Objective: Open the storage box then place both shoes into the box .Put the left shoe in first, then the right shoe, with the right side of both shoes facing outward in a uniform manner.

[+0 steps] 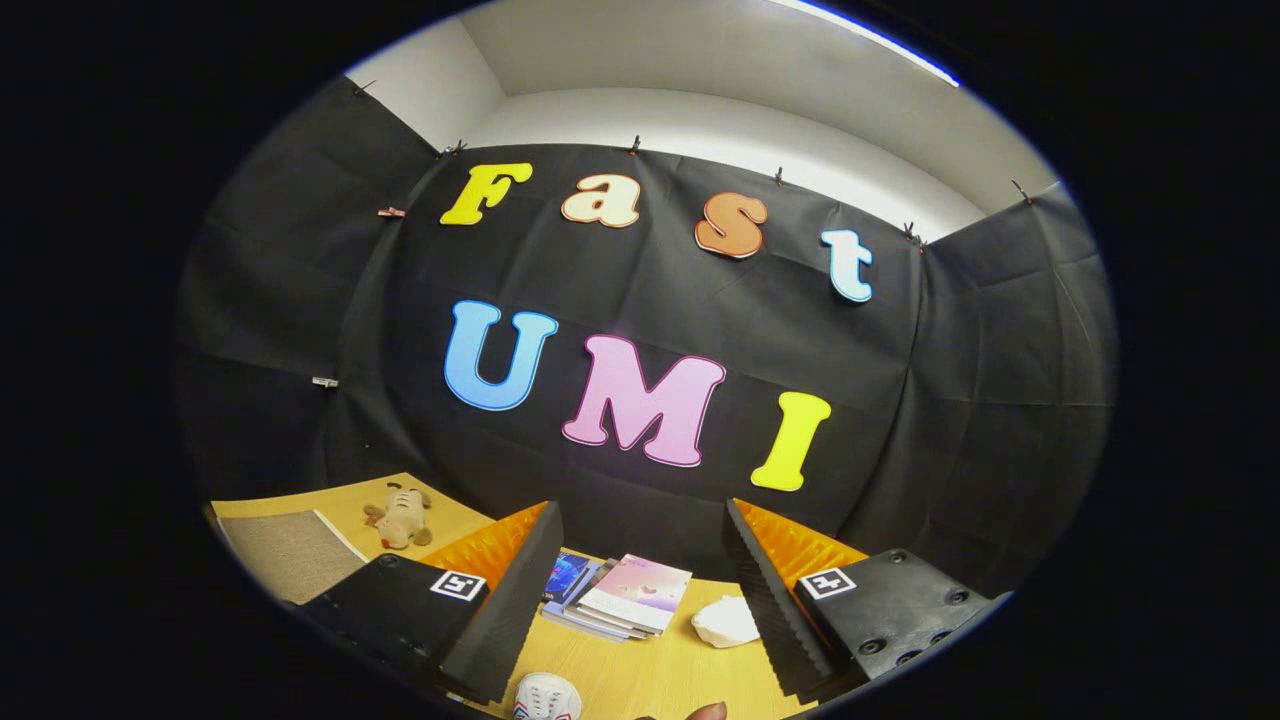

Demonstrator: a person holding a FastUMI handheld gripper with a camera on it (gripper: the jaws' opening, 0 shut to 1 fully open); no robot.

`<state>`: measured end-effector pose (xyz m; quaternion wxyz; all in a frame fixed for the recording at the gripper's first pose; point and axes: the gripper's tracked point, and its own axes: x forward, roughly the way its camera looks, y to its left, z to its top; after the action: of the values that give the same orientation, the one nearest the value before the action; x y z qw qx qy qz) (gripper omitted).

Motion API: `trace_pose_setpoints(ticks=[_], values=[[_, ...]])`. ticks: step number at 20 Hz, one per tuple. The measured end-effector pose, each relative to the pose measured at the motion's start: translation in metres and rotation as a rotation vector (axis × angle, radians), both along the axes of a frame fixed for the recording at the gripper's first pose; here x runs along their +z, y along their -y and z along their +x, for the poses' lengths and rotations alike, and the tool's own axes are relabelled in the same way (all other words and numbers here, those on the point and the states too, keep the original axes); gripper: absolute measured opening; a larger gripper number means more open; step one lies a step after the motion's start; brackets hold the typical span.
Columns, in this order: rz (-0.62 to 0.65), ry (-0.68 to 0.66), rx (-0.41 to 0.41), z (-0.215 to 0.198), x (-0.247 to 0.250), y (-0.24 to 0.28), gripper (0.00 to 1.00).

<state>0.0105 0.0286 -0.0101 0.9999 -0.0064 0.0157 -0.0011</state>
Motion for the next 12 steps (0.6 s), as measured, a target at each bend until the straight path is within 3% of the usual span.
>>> trace_pose_setpoints(ticks=[6,12], values=[[0.014,0.003,0.064,-0.002,0.001,-0.021,0.98],[0.169,-0.062,0.314,-0.010,-0.015,-0.084,0.98]])
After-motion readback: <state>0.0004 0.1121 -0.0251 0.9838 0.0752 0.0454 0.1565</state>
